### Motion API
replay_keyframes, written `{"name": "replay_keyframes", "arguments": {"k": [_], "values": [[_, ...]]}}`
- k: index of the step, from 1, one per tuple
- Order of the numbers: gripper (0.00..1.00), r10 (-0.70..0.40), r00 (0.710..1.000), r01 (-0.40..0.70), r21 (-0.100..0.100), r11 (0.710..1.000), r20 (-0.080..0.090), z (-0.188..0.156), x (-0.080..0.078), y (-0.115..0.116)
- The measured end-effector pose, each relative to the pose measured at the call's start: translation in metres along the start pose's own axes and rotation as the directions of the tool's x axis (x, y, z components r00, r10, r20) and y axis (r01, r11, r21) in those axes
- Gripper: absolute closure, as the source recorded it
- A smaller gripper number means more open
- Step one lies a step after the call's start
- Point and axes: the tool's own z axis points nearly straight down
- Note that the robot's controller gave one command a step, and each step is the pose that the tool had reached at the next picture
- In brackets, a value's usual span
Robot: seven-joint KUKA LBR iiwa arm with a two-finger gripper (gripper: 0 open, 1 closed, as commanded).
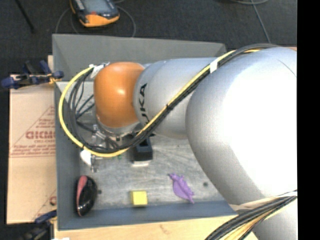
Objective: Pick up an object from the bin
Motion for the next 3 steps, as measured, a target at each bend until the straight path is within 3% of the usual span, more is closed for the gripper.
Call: {"name": "replay_keyframes", "arguments": {"k": [1, 2, 3], "values": [[1.00, -0.005, 1.000, 0.005, -0.002, 1.000, 0.005, -0.032, 0.011, 0.001], [1.00, 0.012, 1.000, -0.012, -0.003, 1.000, 0.005, -0.030, 0.002, -0.006], [1.00, 0.017, 1.000, -0.017, -0.002, 1.000, 0.003, -0.025, 0.011, -0.010]]}}
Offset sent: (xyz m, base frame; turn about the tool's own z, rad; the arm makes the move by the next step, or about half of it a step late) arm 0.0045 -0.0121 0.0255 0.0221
